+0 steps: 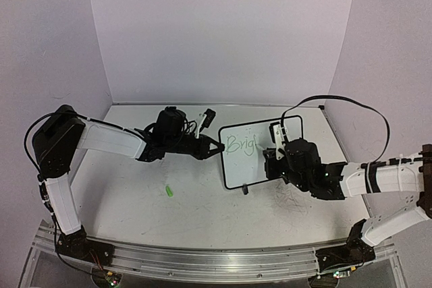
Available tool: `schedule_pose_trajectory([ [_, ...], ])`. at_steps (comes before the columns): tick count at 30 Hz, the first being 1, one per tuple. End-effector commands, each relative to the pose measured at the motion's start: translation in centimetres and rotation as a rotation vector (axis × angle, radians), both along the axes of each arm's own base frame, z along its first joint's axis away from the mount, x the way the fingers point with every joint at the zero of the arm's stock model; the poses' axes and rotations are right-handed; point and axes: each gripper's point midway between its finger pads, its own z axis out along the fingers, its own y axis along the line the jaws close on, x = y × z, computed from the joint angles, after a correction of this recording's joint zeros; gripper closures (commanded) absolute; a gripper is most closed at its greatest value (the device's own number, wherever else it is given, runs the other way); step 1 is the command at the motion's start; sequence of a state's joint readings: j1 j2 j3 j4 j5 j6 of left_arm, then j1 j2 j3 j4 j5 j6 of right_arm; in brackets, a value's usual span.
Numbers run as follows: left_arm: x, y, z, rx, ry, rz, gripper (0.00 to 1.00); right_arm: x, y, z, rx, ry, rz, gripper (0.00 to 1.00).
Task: Write a sentence on the whiteboard
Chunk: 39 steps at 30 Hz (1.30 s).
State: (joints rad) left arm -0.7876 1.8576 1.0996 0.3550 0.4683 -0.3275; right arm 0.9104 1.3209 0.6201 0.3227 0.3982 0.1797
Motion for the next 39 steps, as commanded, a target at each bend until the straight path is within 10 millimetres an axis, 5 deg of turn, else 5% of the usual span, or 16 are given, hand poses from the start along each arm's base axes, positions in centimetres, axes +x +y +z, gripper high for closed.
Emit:
schedule_pose_trajectory([
  [1, 0.4, 0.1, 1.8, 0.017, -0.052, 0.014, 1.0, 1.0, 0.3, 2.3, 0.027, -0.063, -0.028, 1.0],
  [24, 0.3, 0.1, 1.8, 0.019, -0.055, 0.011, 1.0, 2.0, -0.7, 3.0, 0.017, -0.095, -0.123, 1.0],
  [39, 0.3, 0.1, 1.8, 0.022, -0.057, 0.011, 1.0, 0.7, -1.1, 0.6, 0.013, -0.012, -0.086, 1.0],
])
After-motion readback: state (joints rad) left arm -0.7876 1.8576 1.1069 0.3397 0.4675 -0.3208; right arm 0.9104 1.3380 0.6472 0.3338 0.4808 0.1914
